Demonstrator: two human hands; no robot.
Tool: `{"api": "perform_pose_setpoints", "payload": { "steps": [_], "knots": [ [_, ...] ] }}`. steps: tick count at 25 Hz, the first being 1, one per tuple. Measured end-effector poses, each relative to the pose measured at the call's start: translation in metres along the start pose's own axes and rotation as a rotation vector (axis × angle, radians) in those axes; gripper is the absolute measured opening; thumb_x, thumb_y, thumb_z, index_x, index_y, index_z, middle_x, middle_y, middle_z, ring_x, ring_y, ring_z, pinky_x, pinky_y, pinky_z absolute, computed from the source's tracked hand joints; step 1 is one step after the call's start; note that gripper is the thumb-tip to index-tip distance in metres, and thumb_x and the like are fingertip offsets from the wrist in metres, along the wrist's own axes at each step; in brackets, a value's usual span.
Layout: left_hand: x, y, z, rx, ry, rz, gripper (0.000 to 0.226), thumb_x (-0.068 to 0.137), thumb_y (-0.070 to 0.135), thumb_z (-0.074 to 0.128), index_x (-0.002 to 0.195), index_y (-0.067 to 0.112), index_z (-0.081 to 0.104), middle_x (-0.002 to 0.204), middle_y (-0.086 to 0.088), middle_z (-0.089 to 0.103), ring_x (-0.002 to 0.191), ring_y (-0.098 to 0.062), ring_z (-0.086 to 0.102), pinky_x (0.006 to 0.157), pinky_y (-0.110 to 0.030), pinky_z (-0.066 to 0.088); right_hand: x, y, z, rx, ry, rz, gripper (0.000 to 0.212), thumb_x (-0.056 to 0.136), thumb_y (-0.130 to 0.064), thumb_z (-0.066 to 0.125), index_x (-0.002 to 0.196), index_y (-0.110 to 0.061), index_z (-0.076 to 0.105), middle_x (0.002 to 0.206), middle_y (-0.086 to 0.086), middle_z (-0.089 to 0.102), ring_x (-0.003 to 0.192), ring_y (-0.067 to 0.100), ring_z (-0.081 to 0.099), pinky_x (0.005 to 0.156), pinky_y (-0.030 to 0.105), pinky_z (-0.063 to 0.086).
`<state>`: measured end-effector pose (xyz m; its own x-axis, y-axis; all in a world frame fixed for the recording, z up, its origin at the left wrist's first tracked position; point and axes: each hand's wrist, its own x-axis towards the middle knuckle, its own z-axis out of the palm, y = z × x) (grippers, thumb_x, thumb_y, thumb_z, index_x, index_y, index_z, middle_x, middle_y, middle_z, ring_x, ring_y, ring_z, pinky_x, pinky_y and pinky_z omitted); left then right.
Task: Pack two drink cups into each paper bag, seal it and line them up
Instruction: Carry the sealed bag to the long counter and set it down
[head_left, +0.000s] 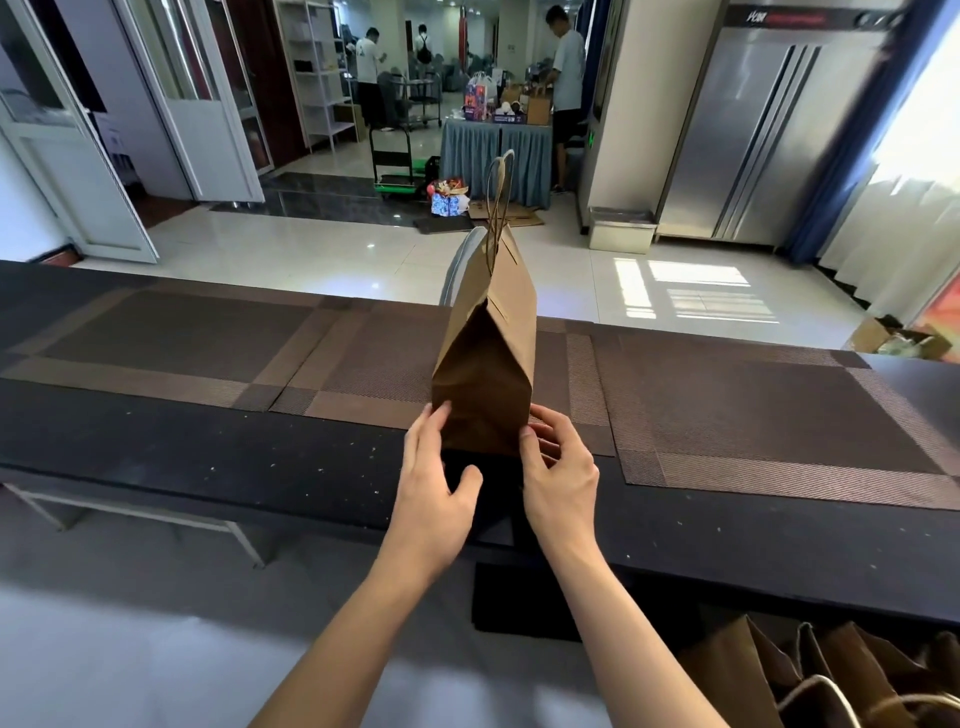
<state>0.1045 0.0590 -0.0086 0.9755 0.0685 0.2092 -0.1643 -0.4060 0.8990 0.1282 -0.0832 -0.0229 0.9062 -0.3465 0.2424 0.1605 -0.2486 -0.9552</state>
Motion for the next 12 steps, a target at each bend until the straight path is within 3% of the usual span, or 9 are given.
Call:
{"api": "perform_pose_setpoints", "payload": {
  "steps": [12],
  "knots": [
    [0.032, -0.009, 0.004, -0.001, -0.053, -0.016, 0.071, 0.094, 0.013, 0.063, 0.153, 0.036, 0.031, 0.164, 0.017, 0.014, 0.15, -0.008, 0.024, 0.119, -0.046, 0.035, 0.039, 0.004, 0.011, -0.066, -0.032, 0.035, 0.028, 0.102, -0.025, 0.057, 0.125, -0.035, 0.067, 0.103, -0.016, 0.072, 0.1, -0.006, 0.066, 0.082, 0.01, 0.051]
  ]
}}
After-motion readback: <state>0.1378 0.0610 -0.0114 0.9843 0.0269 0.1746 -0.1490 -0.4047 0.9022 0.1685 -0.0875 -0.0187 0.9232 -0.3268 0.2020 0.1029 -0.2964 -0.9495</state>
